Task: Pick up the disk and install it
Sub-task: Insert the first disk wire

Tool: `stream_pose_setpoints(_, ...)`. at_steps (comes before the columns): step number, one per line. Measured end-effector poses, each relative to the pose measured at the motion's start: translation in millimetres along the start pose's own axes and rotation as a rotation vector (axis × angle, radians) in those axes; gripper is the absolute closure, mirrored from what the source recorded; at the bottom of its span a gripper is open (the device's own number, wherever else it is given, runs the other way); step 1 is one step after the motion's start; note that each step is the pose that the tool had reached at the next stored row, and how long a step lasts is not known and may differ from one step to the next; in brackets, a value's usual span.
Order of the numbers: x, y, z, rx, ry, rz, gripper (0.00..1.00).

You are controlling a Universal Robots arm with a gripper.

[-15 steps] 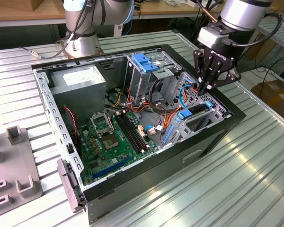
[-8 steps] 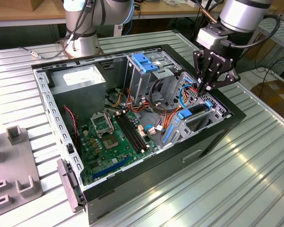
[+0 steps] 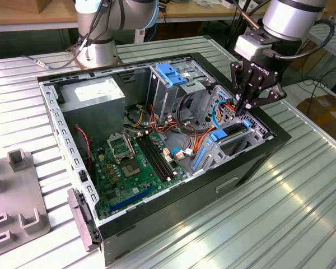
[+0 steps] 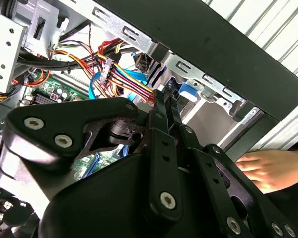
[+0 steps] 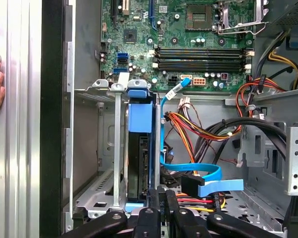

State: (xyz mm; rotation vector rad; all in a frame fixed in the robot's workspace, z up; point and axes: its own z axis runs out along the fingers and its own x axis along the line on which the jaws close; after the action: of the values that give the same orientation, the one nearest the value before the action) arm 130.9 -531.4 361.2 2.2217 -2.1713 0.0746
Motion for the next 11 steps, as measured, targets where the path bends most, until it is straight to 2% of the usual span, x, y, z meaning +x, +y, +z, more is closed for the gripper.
stream_pose_setpoints(9, 0.9, 0.0, 0.1, 0.0002, -0.0072, 0.000, 0.83)
stream_pose_setpoints(11, 2.3, 0.4, 0.4, 0.0003, -0.0139, 0.000, 0.83)
